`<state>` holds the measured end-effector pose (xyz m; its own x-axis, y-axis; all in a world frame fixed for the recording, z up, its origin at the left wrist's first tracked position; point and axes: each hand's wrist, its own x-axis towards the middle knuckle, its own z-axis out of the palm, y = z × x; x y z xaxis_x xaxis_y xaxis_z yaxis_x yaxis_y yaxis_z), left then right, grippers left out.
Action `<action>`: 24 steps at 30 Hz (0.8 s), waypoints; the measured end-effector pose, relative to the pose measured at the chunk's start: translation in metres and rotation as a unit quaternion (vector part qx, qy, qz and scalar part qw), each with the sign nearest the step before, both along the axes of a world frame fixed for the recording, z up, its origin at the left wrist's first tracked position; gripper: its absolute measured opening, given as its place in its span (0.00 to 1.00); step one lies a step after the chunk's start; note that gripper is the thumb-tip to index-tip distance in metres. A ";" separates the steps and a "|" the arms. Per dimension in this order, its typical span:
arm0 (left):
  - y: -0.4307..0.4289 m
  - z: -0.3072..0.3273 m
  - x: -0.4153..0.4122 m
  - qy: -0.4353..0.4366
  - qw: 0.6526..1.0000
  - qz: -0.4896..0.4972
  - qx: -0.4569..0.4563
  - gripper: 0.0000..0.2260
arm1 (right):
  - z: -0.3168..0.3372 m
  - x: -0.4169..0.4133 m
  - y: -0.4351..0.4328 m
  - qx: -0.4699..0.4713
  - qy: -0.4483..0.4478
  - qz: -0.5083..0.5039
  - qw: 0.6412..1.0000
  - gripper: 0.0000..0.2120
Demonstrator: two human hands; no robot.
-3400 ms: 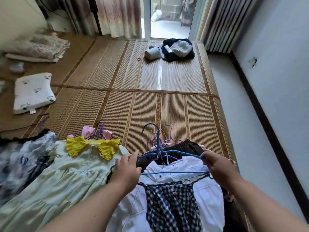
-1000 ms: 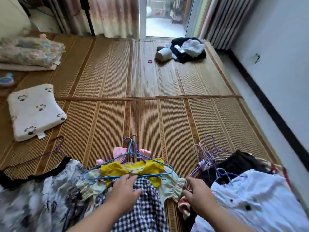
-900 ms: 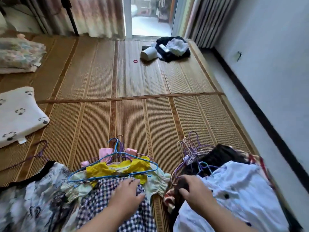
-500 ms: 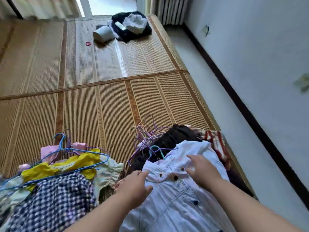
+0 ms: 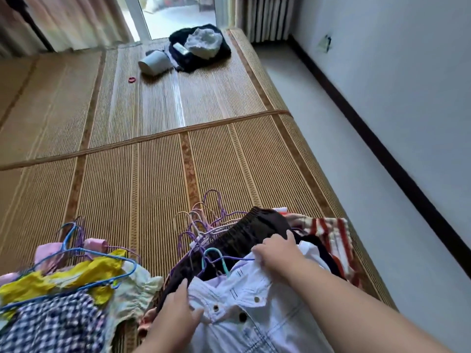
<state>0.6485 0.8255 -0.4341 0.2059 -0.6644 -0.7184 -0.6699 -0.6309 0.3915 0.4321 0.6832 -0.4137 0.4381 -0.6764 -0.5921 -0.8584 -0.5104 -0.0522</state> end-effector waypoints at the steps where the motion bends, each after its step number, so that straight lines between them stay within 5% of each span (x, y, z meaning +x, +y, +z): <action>1: 0.001 0.004 0.001 0.005 1.000 0.001 0.006 0.34 | 0.005 -0.003 0.002 -0.019 -0.005 0.027 0.999 0.15; 5: 0.014 0.030 -0.004 -0.019 1.000 -0.011 -0.005 0.28 | 0.034 -0.021 0.013 -0.080 -0.114 0.049 0.989 0.10; 12: 0.076 0.120 -0.011 0.034 0.997 0.002 -0.072 0.04 | 0.139 -0.047 0.055 0.038 -0.224 0.014 0.974 0.03; 24: 0.279 0.259 0.085 0.057 0.980 0.116 -0.154 0.06 | 0.302 0.109 0.193 -0.002 -0.248 0.219 0.944 0.09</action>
<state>0.7331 1.1043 -0.1749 0.3076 -0.7982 -0.5179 -0.4638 -0.6010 0.6509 0.5407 0.8766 -0.1116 0.8990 -0.3678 -0.2380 -0.4351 -0.8119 -0.3891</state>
